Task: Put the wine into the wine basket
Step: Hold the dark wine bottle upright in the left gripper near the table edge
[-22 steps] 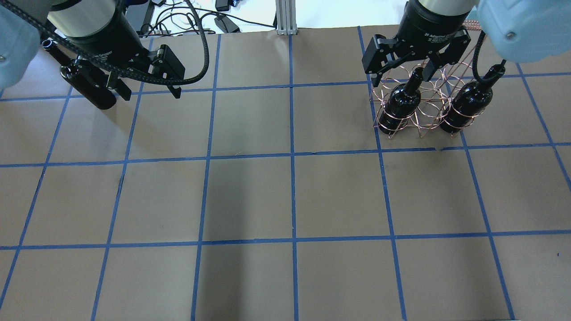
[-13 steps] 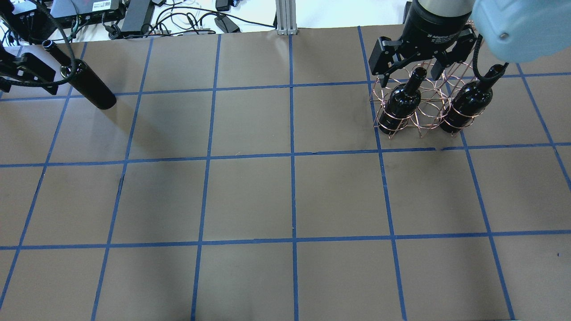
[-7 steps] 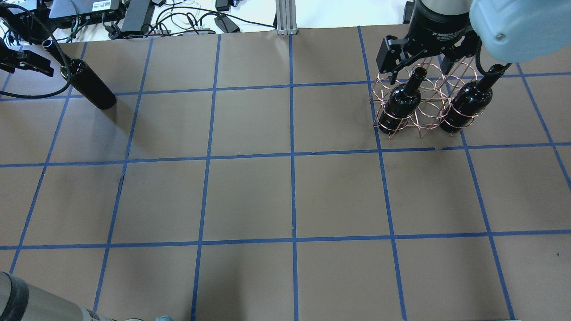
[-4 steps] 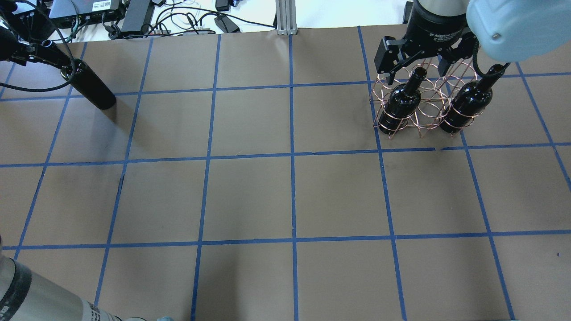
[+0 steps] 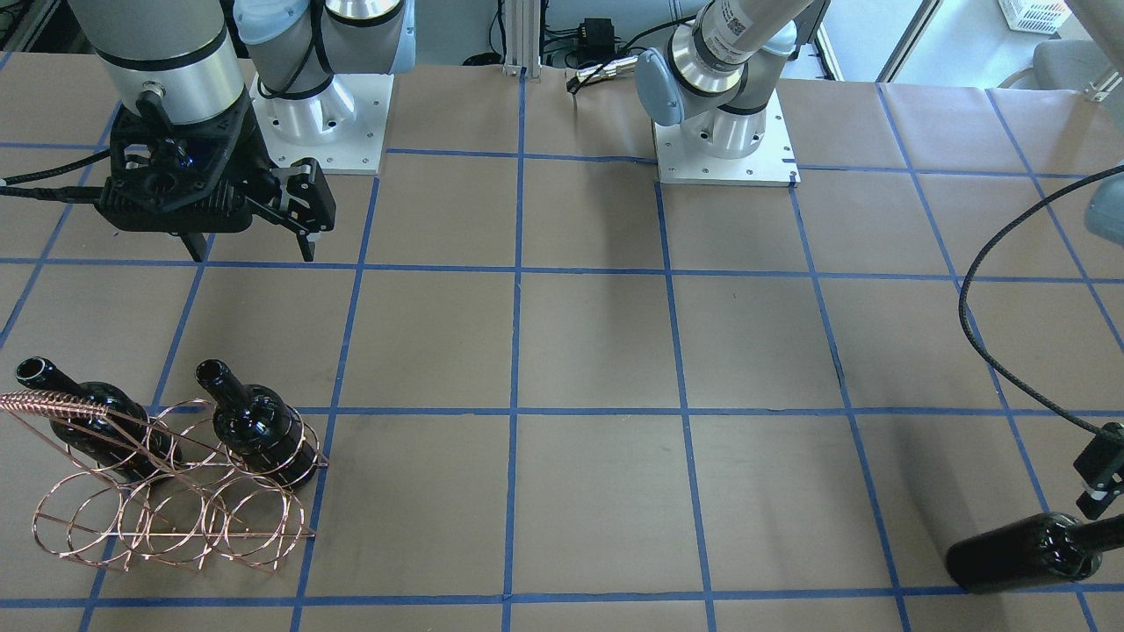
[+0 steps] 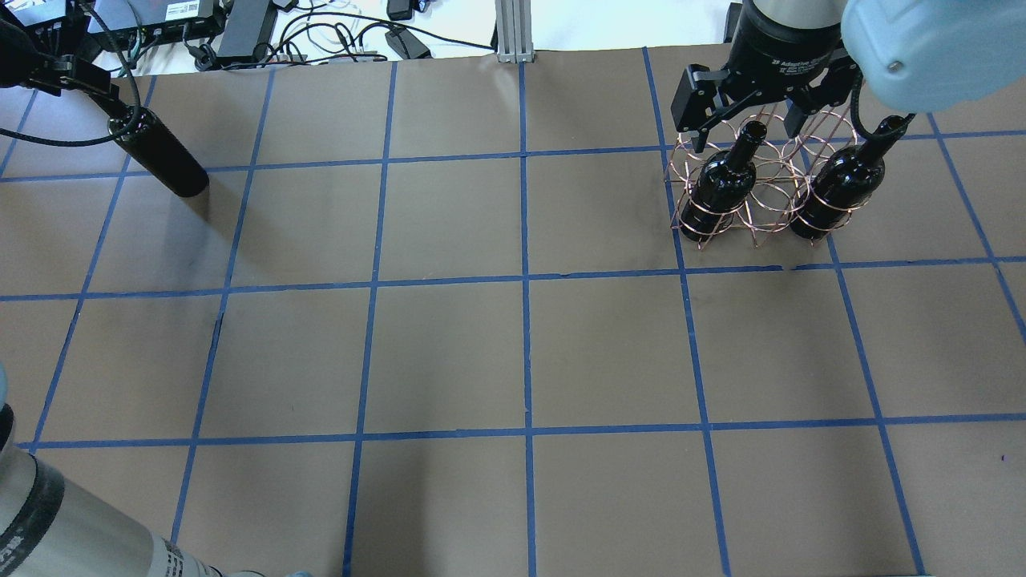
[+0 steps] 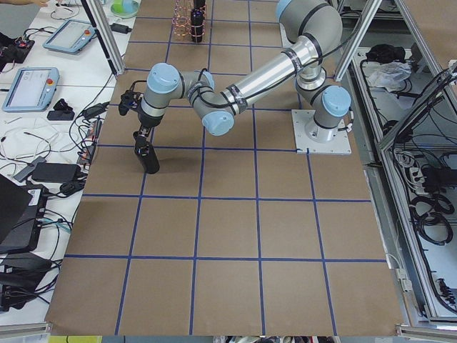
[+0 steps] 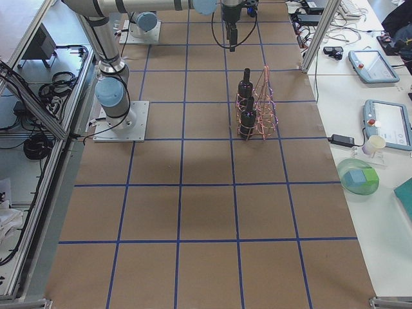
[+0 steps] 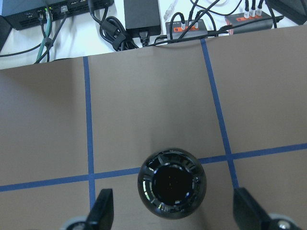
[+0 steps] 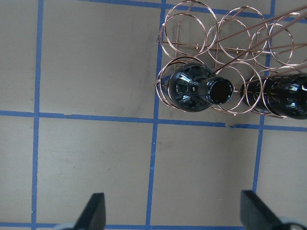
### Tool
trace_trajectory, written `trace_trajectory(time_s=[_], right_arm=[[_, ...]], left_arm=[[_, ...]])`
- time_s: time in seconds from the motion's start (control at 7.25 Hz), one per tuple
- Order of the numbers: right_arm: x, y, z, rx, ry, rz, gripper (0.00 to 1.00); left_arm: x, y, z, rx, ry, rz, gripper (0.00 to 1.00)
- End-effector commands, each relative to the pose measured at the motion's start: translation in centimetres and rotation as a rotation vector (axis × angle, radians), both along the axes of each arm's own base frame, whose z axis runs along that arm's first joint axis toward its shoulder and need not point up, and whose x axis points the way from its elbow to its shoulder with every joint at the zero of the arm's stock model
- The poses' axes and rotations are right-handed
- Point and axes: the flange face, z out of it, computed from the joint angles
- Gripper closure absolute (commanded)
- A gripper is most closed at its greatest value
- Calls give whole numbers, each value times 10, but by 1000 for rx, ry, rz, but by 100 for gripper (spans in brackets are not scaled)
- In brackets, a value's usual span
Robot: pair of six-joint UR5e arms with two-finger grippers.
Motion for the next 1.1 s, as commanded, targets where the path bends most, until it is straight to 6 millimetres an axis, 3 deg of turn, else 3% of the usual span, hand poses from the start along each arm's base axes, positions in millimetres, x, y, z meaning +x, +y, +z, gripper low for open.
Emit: trace_trajectory(time_s=[0.0,0.28,0.55,0.69,0.83,0.97], right_arm=[[-1,-1,-5,12,1,9,0],[-2,3,-18,41,7,11,0],[-1,4,-17,36,1,11,0],[-1,5,-17,37,1,11,0],[0,3,-21,41,1,8,0],[-1,2,-21,37,2,9,0]], left_arm=[[2,-4,-4,1,3,-2,37],[2,-4,-4,1,3,-2,37],[1,-5,-7,1,13,-5,38],[0,-5,-6,-6,20,-10,44],[0,-5,-6,-6,20,-11,53],[0,-5,-7,-3,21,-11,77]])
